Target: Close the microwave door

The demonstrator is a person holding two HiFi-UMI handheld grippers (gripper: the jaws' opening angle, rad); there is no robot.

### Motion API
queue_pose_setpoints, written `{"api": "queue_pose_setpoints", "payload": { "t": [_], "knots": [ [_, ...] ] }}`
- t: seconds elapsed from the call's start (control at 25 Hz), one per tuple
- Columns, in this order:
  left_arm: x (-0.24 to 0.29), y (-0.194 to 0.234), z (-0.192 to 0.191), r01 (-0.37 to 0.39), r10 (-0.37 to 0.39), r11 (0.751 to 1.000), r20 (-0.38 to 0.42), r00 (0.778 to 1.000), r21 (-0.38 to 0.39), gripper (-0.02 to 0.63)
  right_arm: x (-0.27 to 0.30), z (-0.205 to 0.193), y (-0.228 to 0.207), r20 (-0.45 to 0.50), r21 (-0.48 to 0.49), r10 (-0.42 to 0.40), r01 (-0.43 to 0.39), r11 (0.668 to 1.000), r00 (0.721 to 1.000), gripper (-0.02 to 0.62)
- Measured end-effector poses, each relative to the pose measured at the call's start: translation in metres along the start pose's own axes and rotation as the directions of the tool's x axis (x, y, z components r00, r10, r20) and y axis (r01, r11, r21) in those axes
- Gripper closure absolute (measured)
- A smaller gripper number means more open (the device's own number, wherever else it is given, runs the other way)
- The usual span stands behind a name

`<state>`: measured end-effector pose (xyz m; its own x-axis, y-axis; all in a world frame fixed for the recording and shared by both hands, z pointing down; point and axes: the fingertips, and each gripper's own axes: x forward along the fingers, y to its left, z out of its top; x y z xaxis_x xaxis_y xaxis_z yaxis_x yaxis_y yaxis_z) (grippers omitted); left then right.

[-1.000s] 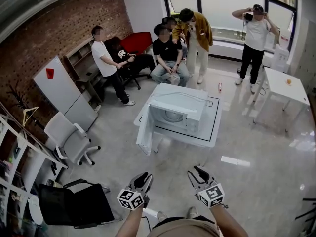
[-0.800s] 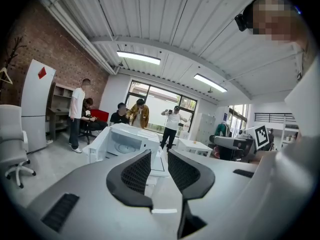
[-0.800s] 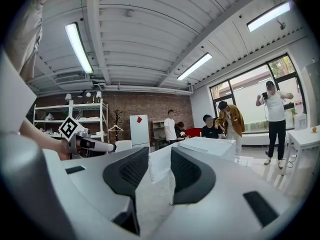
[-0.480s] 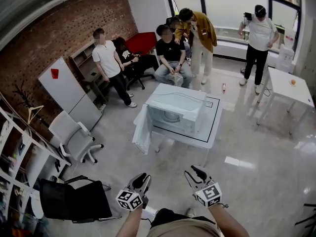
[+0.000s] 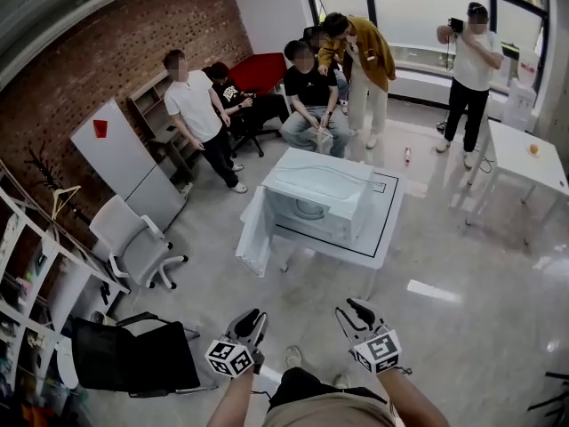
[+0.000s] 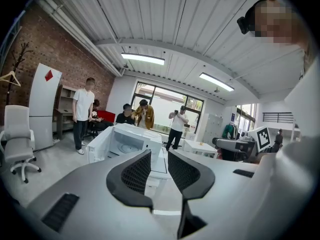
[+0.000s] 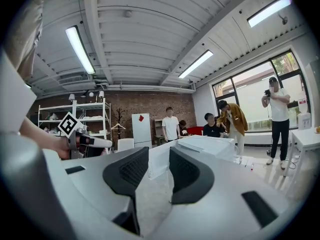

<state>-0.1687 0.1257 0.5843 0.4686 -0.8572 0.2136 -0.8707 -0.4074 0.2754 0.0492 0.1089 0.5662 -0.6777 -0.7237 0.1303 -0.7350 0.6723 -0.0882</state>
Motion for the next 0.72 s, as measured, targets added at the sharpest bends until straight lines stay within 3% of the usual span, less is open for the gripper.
{"api": "queue_pose_setpoints", "payload": {
  "t": [0.36,0.72],
  "knots": [
    [0.025,0.044,0.005,-0.009,0.009,1.0,0.007,1.0,-0.018,0.509,0.03,-0.012,-0.014,-0.029,0.001,-0.018,0.018,1.0,0.999,0.469],
    [0.069,0.121,0.033,0.001,-0.001,1.0,0.002,1.0,-0.019,0.509,0.098,0.0,-0.024,-0.047,-0.02,-0.033,0.032,0.999,0.998,0.469]
  ]
}}
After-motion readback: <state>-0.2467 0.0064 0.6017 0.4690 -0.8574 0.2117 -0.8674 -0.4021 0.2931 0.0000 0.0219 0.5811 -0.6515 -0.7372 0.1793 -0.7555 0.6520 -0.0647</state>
